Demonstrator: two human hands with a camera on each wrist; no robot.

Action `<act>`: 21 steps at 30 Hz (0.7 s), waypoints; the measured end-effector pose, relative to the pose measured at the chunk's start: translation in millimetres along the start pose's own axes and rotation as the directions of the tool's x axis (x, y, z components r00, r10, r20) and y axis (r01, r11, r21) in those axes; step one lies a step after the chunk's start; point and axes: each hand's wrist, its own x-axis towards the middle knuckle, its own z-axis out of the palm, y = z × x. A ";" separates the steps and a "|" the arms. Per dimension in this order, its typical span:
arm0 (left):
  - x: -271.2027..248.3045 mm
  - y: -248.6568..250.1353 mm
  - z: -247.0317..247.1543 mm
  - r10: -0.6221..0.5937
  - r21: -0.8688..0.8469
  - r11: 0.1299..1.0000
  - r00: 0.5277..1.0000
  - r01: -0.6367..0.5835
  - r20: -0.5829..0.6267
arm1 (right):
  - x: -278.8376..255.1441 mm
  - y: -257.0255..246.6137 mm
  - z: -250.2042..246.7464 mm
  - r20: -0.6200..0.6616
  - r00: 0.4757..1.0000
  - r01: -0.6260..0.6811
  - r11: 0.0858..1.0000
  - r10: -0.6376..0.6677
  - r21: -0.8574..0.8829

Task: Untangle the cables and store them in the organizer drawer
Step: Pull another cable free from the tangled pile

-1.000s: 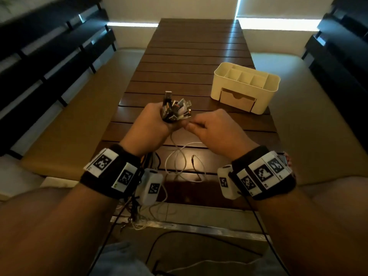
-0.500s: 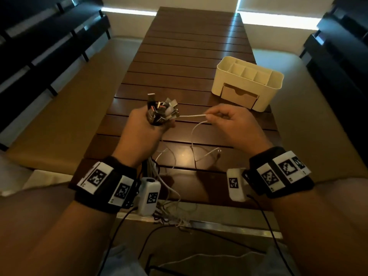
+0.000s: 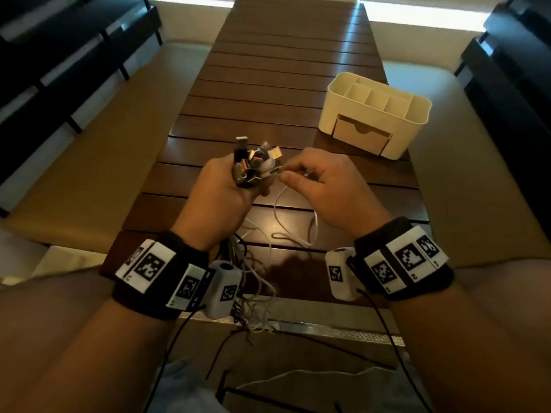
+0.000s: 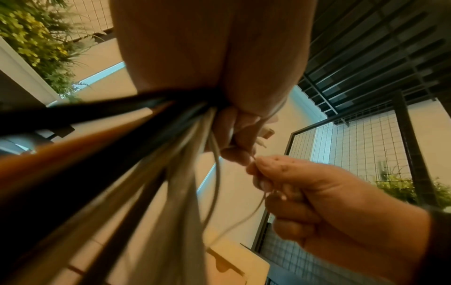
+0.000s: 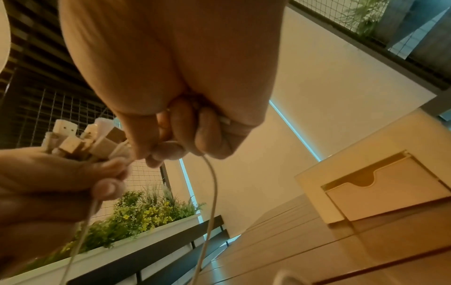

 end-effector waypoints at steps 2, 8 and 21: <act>-1.0 2.7 -9.2 -0.014 -0.017 1.000 0.999 0.014 -0.032 | -2.1 0.7 -6.2 0.064 0.995 -0.072 0.997 0.073 -0.018; 3.5 -0.1 -50.6 -0.145 -0.212 0.971 0.980 0.113 -0.140 | -6.0 10.7 -38.5 0.125 0.956 -0.259 0.963 0.266 -0.067; -6.4 18.8 -26.8 -0.050 0.020 0.999 0.993 0.048 0.104 | -14.5 -13.0 -22.9 0.147 0.972 -0.174 0.982 0.182 -0.067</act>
